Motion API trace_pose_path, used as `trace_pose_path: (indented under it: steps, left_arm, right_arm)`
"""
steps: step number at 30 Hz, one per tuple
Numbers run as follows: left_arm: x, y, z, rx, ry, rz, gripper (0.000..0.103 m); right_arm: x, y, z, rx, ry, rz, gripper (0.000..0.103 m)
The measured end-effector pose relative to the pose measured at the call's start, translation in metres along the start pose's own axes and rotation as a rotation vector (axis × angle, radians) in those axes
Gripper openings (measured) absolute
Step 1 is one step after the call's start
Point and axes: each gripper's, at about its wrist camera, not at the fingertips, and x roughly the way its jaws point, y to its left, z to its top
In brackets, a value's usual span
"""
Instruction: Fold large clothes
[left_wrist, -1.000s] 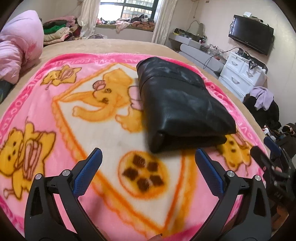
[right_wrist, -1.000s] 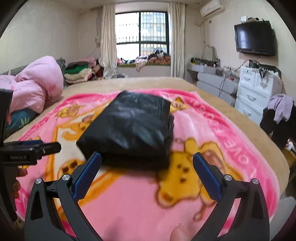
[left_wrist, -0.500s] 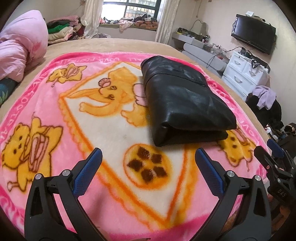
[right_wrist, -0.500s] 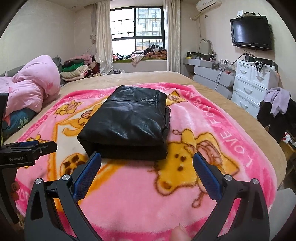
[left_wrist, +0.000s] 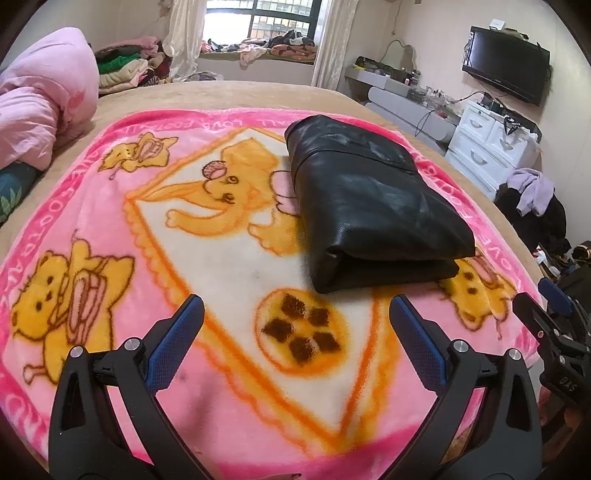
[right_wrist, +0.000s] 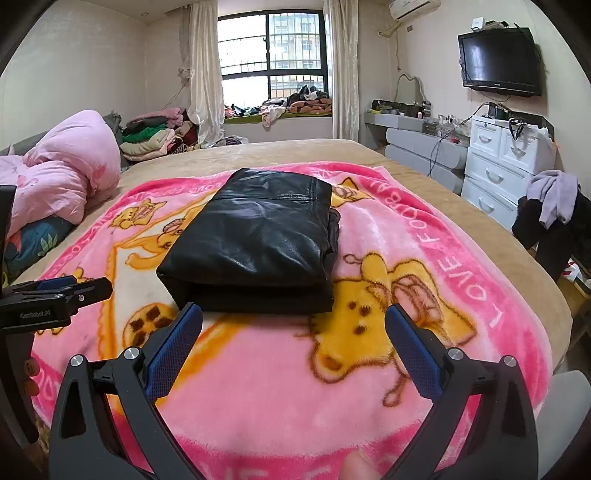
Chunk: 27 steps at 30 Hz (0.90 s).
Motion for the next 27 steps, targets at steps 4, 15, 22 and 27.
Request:
trace_pose_path:
  steps: [4,15,22,27]
  left_arm:
    - [-0.0014,-0.0004,0.0004,0.005,-0.006,0.009,0.094]
    - [-0.0004,0.0009,-0.0002,0.013,-0.002,0.024,0.094]
    - [-0.0006,0.0005,-0.0001,0.015,-0.003,0.025,0.094]
    - [-0.0007,0.0009,-0.0005,0.014,-0.003,0.026,0.094]
  right_arm:
    - [-0.0007,0.0009,-0.0004,-0.001,-0.001,-0.001,0.099]
    - [-0.0021,0.0036,-0.0007,-0.007,0.001,0.002,0.099]
    - [-0.0049,0.0060,0.0010,-0.018,-0.003,-0.009,0.099]
    - [-0.0061,0.0061,0.0019,-0.022,-0.004,-0.012,0.099]
